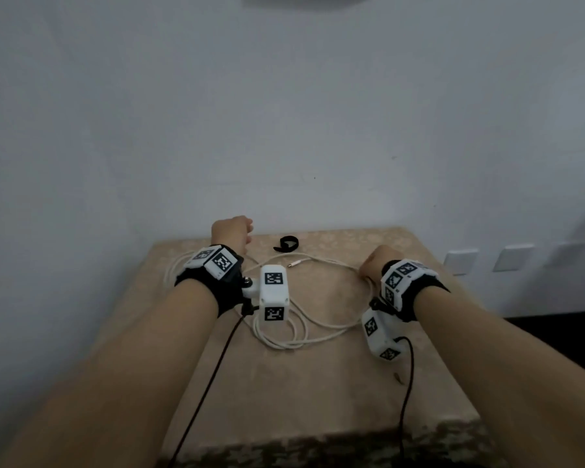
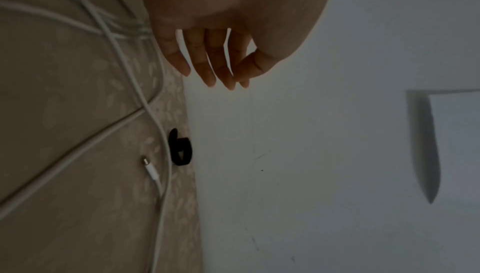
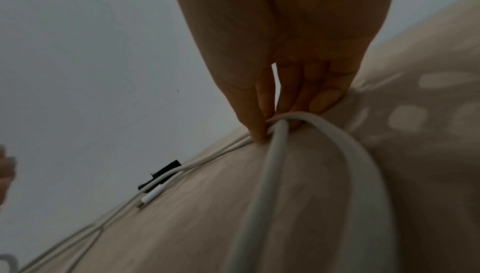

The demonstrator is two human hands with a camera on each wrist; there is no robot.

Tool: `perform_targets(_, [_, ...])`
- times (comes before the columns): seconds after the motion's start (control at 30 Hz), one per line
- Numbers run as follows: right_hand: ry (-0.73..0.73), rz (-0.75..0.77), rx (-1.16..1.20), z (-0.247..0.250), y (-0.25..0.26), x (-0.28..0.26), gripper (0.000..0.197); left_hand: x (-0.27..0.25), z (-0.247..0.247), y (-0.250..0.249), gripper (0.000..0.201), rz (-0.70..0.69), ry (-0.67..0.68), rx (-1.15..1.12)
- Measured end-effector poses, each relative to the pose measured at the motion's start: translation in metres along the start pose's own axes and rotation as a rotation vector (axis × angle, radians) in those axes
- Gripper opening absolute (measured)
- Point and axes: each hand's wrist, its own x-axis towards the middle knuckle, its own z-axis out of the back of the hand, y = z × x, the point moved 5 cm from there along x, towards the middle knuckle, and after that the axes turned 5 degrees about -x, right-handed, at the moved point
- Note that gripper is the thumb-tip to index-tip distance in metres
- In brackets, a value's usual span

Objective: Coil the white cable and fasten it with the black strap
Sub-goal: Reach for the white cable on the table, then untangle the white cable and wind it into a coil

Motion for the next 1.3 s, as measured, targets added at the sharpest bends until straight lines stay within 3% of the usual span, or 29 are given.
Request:
perform_targets(0.23, [0.170, -0.014, 0.149, -0.006, 0.015, 0.005, 0.029, 0.023, -0.018, 0.033, 0.016, 0.072, 0.134, 0.063])
perform_targets(0.4, [0.340, 0.007, 0.665, 0.000, 0.030, -0.011, 0.027, 0.015, -0.028, 0.036, 0.018, 0.058, 0.333, 0.212])
perform_targets(0.53, [0.315, 0.060, 0.781, 0.012, 0.040, -0.024, 0.018, -0.009, -0.035, 0.028, 0.033, 0.037, 0.539, 0.383])
perform_targets(0.63, [0.252, 0.082, 0.777, 0.022, 0.047, -0.030, 0.011, -0.019, -0.036, 0.013, 0.030, -0.017, 0.620, 0.350])
perform_targets(0.8, [0.045, 0.311, 0.747, 0.053, 0.070, -0.050, 0.039, -0.033, -0.019, -0.033, 0.030, -0.143, 0.544, 0.257])
perform_targets(0.87, [-0.036, 0.405, 0.775, 0.069, 0.082, -0.063, 0.036, -0.040, -0.014, -0.049, 0.029, -0.176, 0.531, 0.258])
perform_targets(0.93, [0.008, 0.453, 0.793, 0.076, 0.096, -0.077, 0.033, -0.049, -0.011, -0.062, 0.026, -0.203, 0.533, 0.272])
perform_targets(1.13, [0.210, 0.412, 0.993, 0.083, 0.113, -0.094, 0.037, -0.069, -0.004, -0.107, 0.030, -0.299, 0.445, 0.076])
perform_targets(1.3, [0.030, 0.385, 1.209, 0.116, 0.105, -0.079, 0.036, -0.056, 0.028, -0.130, 0.031, -0.311, 0.232, -0.102])
